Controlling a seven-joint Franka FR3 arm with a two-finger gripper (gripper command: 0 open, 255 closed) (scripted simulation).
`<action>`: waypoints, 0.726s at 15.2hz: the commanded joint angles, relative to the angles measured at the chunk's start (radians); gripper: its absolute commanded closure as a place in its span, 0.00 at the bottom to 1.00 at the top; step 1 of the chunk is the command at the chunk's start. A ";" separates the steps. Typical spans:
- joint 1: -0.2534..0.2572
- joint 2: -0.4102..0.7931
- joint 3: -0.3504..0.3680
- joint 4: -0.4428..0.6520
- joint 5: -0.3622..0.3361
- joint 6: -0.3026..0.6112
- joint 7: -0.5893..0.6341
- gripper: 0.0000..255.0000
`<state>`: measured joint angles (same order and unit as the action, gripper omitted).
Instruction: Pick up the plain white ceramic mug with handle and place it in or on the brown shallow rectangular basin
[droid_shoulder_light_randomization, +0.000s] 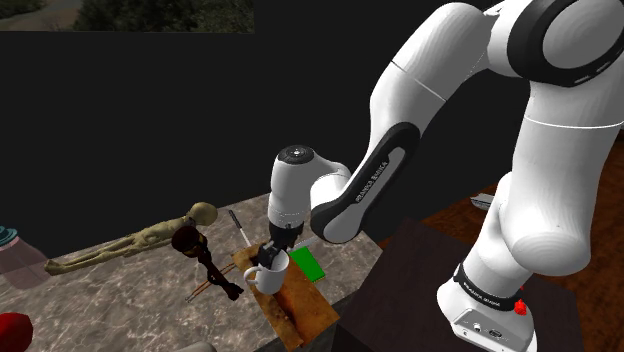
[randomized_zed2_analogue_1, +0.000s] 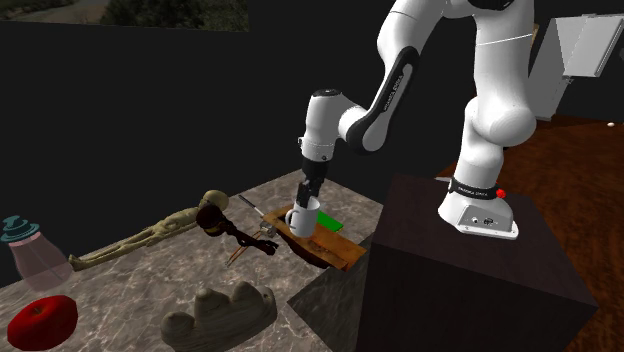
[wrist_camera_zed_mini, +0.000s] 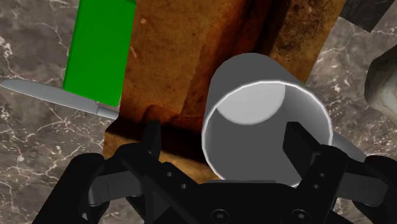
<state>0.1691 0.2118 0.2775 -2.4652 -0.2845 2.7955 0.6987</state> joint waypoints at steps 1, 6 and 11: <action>0.000 0.000 0.000 0.000 0.000 0.000 0.000 0.00; -0.032 -0.146 0.058 -0.023 0.139 -0.111 -0.101 0.00; -0.031 -0.146 0.057 -0.023 0.139 -0.111 -0.101 0.00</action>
<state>0.1383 0.0665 0.3345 -2.4881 -0.1460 2.6845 0.5975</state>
